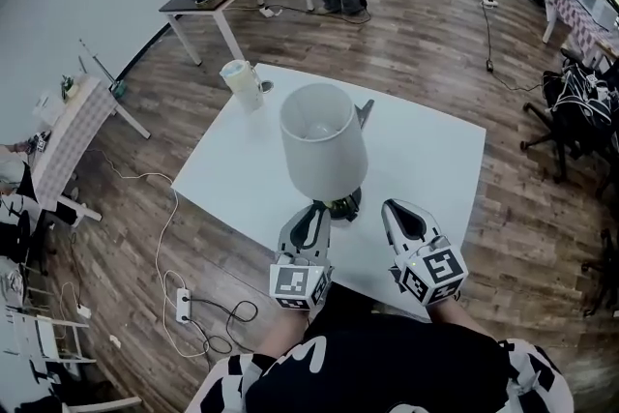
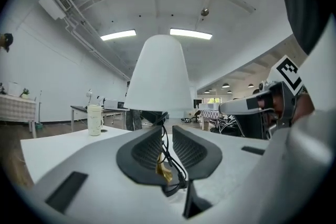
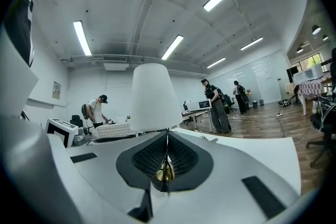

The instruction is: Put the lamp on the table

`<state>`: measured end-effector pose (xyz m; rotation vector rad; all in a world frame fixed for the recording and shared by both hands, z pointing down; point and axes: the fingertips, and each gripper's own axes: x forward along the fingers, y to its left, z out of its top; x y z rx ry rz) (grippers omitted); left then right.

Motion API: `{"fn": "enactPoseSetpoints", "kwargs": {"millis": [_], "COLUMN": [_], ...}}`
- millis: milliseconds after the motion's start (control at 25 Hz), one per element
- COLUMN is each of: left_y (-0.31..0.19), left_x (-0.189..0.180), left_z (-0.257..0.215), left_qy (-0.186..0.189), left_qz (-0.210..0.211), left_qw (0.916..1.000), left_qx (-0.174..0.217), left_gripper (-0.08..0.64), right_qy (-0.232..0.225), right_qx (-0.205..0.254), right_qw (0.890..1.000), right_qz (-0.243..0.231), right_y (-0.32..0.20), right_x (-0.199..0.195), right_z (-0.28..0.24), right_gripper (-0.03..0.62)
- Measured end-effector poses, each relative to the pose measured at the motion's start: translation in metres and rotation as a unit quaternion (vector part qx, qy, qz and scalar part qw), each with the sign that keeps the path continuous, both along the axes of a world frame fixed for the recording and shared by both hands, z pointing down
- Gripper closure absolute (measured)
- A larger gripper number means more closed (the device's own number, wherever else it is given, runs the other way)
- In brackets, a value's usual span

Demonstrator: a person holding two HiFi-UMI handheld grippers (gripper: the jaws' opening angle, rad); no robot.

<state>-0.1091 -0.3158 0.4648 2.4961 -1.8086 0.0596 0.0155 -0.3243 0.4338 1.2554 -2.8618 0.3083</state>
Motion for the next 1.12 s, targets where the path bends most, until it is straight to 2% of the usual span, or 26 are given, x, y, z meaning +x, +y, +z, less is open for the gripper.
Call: {"fn": "enactPoseSetpoints", "kwargs": {"millis": [160, 400, 560, 720, 1120], "left_y": [0.016, 0.040, 0.055, 0.064, 0.079], "left_x": [0.019, 0.058, 0.073, 0.080, 0.079], "left_z": [-0.011, -0.011, -0.018, -0.023, -0.031], "left_qy": [0.007, 0.011, 0.019, 0.039, 0.040], "left_qz": [0.012, 0.049, 0.057, 0.063, 0.065], "left_qw": [0.9998, 0.9986, 0.9980, 0.9972, 0.9969], "left_qx": [0.017, 0.015, 0.018, 0.012, 0.017], "left_gripper": [0.554, 0.555, 0.555, 0.555, 0.555], "right_qy": [-0.003, 0.000, 0.006, 0.005, 0.009], "right_qx": [0.009, 0.018, 0.021, 0.020, 0.039], "right_qw": [1.000, 1.000, 0.999, 0.999, 0.998], "right_qz": [-0.010, -0.021, -0.027, -0.027, -0.038], "right_y": [0.014, 0.036, 0.053, 0.064, 0.077], "right_x": [0.003, 0.010, 0.016, 0.023, 0.015], "right_z": [-0.004, -0.007, -0.008, -0.010, -0.021], "right_gripper": [0.572, 0.572, 0.572, 0.572, 0.572]}}
